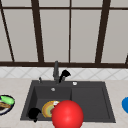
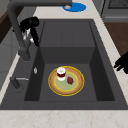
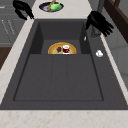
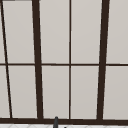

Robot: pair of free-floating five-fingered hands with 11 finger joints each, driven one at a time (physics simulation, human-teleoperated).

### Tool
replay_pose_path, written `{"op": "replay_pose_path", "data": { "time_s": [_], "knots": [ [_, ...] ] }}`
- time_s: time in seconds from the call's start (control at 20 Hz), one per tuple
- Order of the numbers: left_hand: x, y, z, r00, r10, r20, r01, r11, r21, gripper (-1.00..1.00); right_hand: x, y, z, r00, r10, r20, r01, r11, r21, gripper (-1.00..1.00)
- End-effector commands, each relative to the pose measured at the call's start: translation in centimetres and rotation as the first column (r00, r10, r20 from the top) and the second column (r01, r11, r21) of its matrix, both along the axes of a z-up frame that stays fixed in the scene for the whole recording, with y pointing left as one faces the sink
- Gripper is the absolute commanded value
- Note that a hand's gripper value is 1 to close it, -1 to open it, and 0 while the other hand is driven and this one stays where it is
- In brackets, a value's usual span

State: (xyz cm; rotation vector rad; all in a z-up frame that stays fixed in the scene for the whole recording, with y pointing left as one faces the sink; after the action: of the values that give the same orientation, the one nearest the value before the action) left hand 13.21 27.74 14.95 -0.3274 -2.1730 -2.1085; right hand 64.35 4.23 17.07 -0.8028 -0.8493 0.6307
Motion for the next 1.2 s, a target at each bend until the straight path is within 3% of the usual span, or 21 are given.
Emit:
{"op": "replay_pose_path", "data": {
  "time_s": [0.0,0.2,0.3,0.45,0.65,0.8,0.95,1.15],
  "knots": [
    [0.0,0.0,0.0,1.0000,0.000,0.000,0.000,1.0000,0.000,0.00,3.1,-0.2,-0.7,0.999,0.000,-0.035,0.000,1.000,0.008,-1.00],
    [0.0,0.0,0.0,1.0000,0.000,0.000,0.000,1.0000,0.000,0.00,2.5,-0.7,-1.1,1.000,0.011,0.018,-0.011,1.000,0.007,-1.00],
    [0.0,0.0,0.0,1.0000,0.000,0.000,0.000,1.0000,0.000,0.00,0.1,-0.6,-1.2,0.997,0.019,0.074,-0.020,1.000,0.007,-1.00],
    [0.0,0.0,0.0,1.0000,0.000,0.000,0.000,1.0000,0.000,0.00,-0.5,-0.5,-0.7,0.998,0.014,0.057,-0.015,1.000,0.007,-1.00],
    [0.0,0.0,0.0,1.0000,0.000,0.000,0.000,1.0000,0.000,0.00,2.5,-1.2,-0.7,0.997,0.057,0.045,-0.058,0.998,0.012,-1.00],
    [0.0,0.0,0.0,1.0000,0.000,0.000,0.000,1.0000,0.000,0.00,2.4,-1.6,-0.9,0.997,0.061,0.036,-0.063,0.997,0.044,-1.00],
    [0.0,0.0,0.0,1.0000,0.000,0.000,0.000,1.0000,0.000,0.00,0.6,-1.8,-1.6,0.997,0.062,-0.046,-0.059,0.996,0.071,-1.00],
    [0.0,0.0,0.0,1.0000,0.000,0.000,0.000,1.0000,0.000,0.00,1.1,-1.9,-1.8,0.998,0.055,-0.040,-0.051,0.994,0.093,-1.00]
  ]
}}
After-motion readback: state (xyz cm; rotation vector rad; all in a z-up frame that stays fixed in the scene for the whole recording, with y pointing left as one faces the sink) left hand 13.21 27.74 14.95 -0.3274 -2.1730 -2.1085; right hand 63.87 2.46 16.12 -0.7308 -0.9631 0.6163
